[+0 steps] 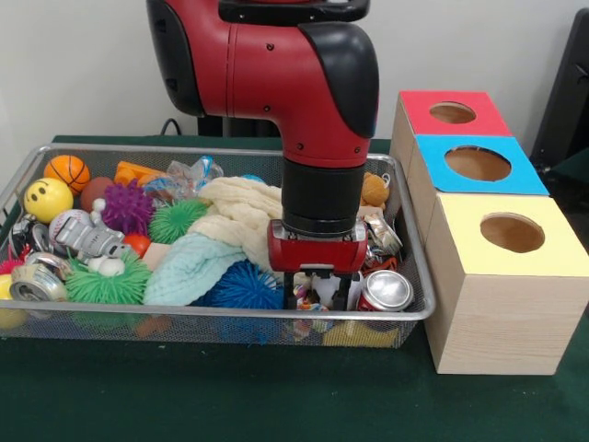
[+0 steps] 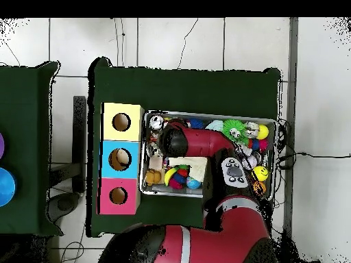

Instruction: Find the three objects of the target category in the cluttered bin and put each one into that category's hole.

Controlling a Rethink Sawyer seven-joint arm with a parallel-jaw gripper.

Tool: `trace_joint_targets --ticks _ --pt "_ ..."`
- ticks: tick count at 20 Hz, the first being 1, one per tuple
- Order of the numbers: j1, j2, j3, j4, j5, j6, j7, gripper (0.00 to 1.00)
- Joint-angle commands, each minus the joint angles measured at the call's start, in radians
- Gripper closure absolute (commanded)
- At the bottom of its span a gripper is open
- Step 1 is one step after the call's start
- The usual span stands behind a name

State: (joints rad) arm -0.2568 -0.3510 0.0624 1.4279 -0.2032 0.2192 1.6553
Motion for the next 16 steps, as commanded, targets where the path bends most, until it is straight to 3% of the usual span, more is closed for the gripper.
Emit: trace_joint_targets --ticks 1,7,8,16 --pt "0.016 0.092 0.063 0.004 -0.001 -0.151 0.172 0.0" --pt "0.006 0.105 0.077 0.003 0.009 -0.115 0.16 0.0" --pt "0.006 0.105 0.079 0.002 0.01 -0.106 0.155 1.0" --pt "-0.004 0.104 0.09 0.004 0.022 -0.097 0.162 1.0"
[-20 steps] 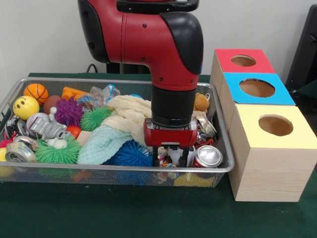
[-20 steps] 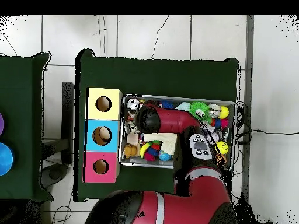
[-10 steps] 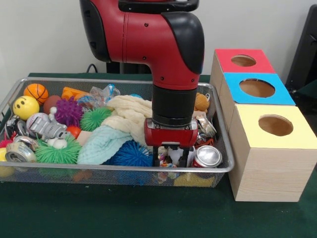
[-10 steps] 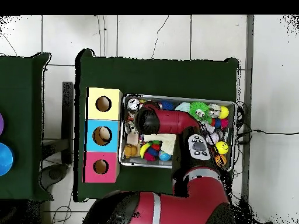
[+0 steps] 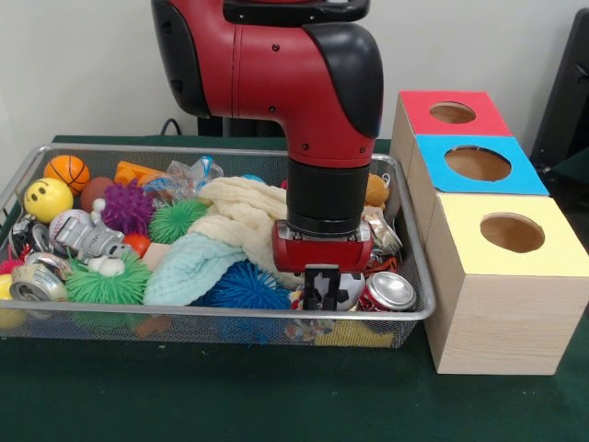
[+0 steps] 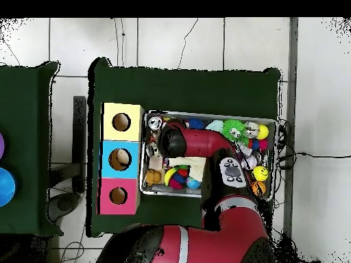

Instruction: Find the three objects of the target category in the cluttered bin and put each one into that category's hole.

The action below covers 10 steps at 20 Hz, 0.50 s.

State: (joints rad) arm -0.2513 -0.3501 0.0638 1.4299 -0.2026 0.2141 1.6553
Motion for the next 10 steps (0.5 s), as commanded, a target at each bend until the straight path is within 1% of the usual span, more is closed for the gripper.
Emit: trace_joint_targets --ticks 1,6,10 --pt "-0.012 0.103 0.09 0.001 0.019 -0.092 0.159 1.0" --pt "-0.018 0.109 0.098 0.001 0.017 -0.091 0.153 1.0" --pt "-0.006 0.054 0.088 0.039 0.033 -0.059 0.171 1.0"
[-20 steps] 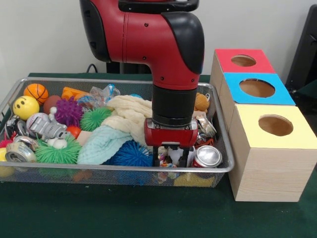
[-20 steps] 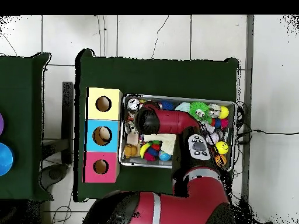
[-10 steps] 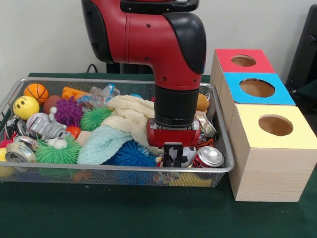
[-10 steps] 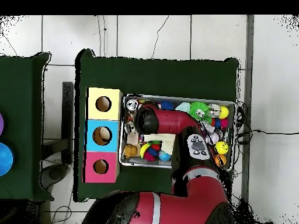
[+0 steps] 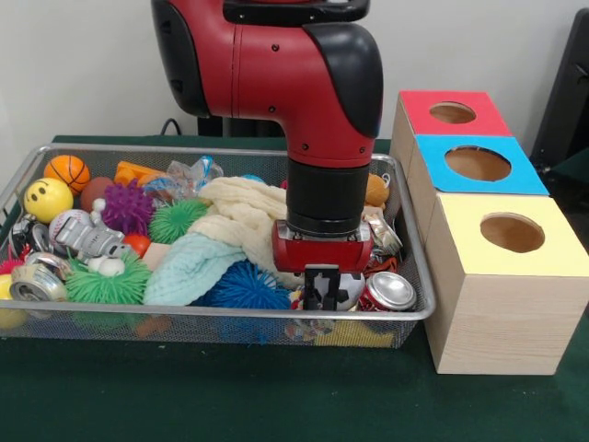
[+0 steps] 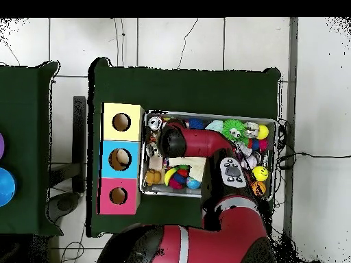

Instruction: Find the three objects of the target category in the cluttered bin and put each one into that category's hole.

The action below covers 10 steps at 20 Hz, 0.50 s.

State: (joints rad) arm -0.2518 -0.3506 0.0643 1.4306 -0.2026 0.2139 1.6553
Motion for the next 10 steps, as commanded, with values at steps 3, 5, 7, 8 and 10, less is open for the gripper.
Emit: trace_joint_targets --ticks 3,5,7,8,10 --pt "0.033 -0.06 0.053 0.101 0.064 0.026 0.202 1.0" --pt "0.053 -0.105 0.033 0.125 0.081 0.056 0.217 1.0" --pt "0.066 -0.119 0.018 0.133 0.094 0.062 0.224 1.0" --pt "0.068 -0.122 0.016 0.138 0.098 0.059 0.223 1.0" --pt "0.072 -0.126 0.012 0.143 0.107 0.059 0.219 1.0"
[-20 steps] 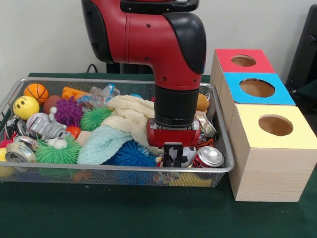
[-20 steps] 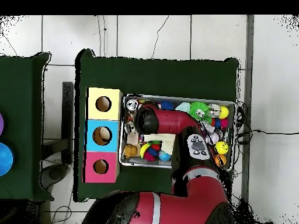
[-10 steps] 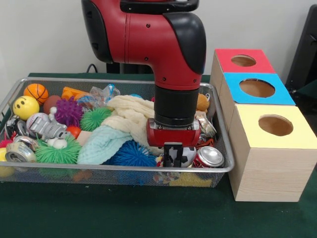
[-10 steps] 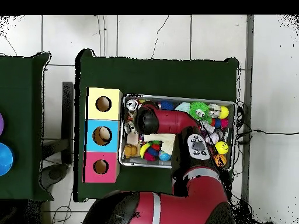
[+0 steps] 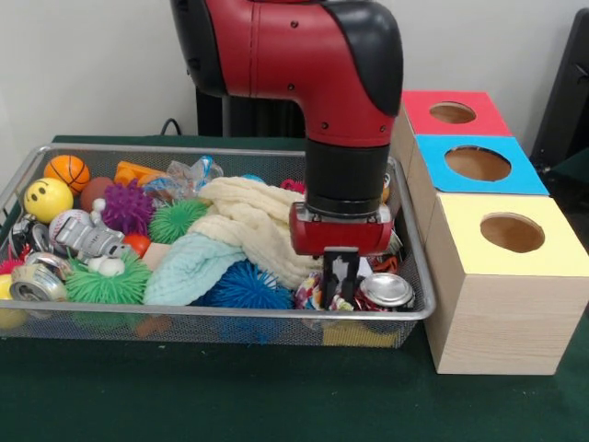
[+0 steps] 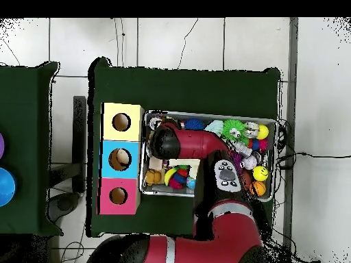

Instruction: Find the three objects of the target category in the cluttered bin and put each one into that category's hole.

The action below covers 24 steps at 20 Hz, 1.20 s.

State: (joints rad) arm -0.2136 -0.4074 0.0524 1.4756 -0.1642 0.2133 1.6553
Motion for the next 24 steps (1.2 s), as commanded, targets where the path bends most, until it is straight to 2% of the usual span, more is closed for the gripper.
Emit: trace_joint_targets --ticks 1,6,17,24 --pt "0.038 -0.078 0.021 0.101 0.074 0.07 0.218 1.0" --pt "0.064 -0.111 -0.004 0.115 0.103 0.106 0.217 1.0" --pt "0.087 -0.125 -0.025 0.15 0.148 0.086 0.212 1.0" --pt "0.069 -0.164 -0.014 0.181 0.162 0.122 0.179 1.0"
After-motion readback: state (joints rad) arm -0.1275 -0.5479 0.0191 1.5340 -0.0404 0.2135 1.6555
